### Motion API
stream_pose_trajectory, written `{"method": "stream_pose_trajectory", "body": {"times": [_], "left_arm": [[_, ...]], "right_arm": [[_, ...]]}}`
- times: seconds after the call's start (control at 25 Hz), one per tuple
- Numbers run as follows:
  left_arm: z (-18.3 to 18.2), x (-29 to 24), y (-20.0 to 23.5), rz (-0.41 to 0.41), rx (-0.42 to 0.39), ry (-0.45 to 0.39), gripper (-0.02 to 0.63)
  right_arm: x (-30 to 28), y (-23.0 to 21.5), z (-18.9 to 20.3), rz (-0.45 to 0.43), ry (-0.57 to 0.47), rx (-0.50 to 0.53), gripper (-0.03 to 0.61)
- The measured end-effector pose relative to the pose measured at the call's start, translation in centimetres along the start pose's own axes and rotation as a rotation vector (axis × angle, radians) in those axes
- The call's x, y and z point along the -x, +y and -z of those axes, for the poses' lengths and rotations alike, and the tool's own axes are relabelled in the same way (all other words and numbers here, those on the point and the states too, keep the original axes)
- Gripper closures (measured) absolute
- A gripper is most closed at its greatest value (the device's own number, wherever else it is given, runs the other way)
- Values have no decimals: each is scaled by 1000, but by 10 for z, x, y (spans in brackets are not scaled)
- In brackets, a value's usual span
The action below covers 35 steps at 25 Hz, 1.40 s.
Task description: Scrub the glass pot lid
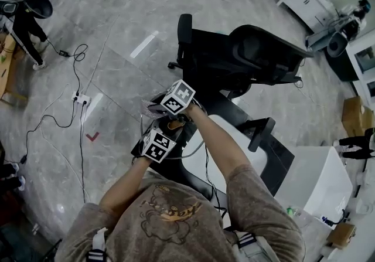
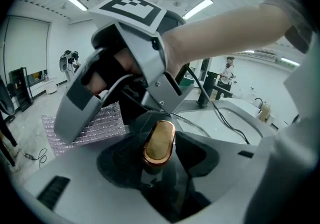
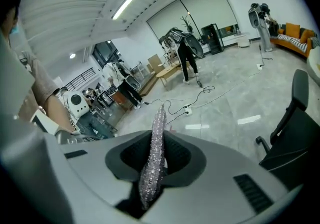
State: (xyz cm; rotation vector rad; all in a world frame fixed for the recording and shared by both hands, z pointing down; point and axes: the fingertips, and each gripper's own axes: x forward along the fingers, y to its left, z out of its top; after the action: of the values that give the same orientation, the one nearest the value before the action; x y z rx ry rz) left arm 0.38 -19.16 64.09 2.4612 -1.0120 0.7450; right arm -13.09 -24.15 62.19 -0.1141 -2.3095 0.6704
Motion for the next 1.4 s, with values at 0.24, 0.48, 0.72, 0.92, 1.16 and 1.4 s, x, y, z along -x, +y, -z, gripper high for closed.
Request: {"method": "stream_pose_trajectory", "body": {"times": [0.24, 0.48, 0.72, 0.92, 1.16, 1.4], "left_arm": [[-1, 1, 1, -3, -15, -2, 402], [1, 0, 2, 0, -25, 3, 400], [1, 1, 2, 2, -33, 6, 400], [1, 0, 2, 5, -36, 14, 400], [1, 0, 3, 12, -37, 32, 402], [1, -1, 3, 21, -38, 47, 402]], "right_arm": [[-8, -7, 9, 44, 74, 63, 502], [6, -33, 33, 123, 47, -5, 502], [28, -50, 48, 216, -14, -14, 500], [44, -59, 59, 263, -49, -63, 500], [84, -80, 83, 395, -64, -132, 500], [109, -76, 111, 450, -104, -206, 500]]}}
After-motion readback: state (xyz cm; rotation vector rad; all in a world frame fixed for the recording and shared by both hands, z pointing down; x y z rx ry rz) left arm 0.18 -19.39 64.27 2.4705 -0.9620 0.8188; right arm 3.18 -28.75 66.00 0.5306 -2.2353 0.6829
